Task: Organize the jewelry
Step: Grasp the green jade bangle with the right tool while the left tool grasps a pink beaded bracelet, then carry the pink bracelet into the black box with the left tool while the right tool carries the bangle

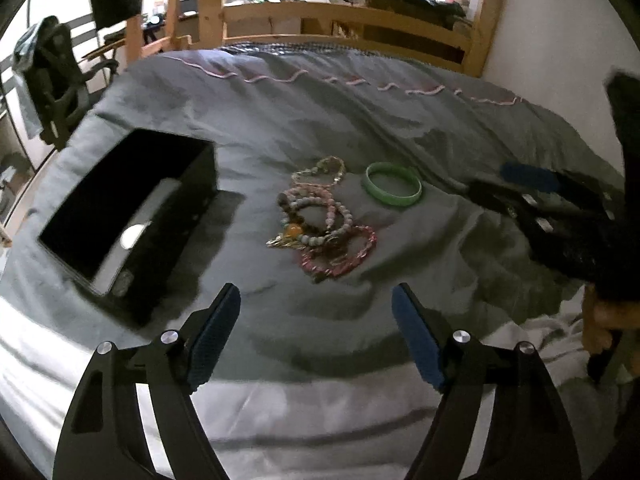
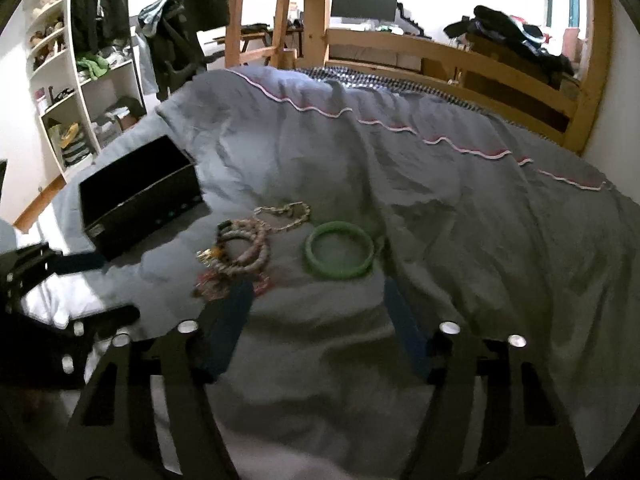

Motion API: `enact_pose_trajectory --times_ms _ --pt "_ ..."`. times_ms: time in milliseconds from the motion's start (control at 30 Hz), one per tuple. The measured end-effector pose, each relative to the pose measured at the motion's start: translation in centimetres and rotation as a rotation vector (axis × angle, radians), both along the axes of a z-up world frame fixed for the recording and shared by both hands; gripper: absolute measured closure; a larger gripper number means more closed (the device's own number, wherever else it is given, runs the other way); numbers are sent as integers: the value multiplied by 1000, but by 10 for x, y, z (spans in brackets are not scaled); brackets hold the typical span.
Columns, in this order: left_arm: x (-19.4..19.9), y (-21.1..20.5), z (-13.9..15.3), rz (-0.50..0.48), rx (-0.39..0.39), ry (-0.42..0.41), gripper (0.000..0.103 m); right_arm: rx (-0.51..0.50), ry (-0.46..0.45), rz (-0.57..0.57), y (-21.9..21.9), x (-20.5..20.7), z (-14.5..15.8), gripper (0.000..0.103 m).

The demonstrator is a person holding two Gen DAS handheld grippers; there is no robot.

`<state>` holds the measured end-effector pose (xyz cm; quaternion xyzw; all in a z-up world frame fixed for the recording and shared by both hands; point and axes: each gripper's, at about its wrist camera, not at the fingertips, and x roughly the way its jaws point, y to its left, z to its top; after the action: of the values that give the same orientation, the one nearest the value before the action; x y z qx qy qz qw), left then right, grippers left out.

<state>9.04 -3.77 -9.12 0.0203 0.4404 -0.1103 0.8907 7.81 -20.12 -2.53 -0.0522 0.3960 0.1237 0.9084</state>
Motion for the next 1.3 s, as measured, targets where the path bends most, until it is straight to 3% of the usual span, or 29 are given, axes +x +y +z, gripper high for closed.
enact_pose_trajectory --times_ms 133,533,667,733,800,867,1100,1300 --pt "25 -15 -20 -15 24 30 43 1 27 20 7 35 -15 50" --pt "71 -27 -69 -29 -3 130 45 -79 97 30 26 86 -77 50" --pt "78 -23 -72 -19 -17 138 56 -48 125 24 23 91 -93 58" --pt "79 -21 -73 -9 -13 144 71 -36 128 34 25 90 -93 67" --pt "81 -18 -74 5 -16 153 78 -30 129 49 28 88 -92 83" --pt "81 -16 -73 14 -22 157 83 -25 138 64 32 84 -91 91" --pt "69 -10 -65 25 -20 144 86 126 127 34 18 55 -69 94" --pt "58 -3 -48 48 -26 116 88 187 77 29 9 30 -37 94"
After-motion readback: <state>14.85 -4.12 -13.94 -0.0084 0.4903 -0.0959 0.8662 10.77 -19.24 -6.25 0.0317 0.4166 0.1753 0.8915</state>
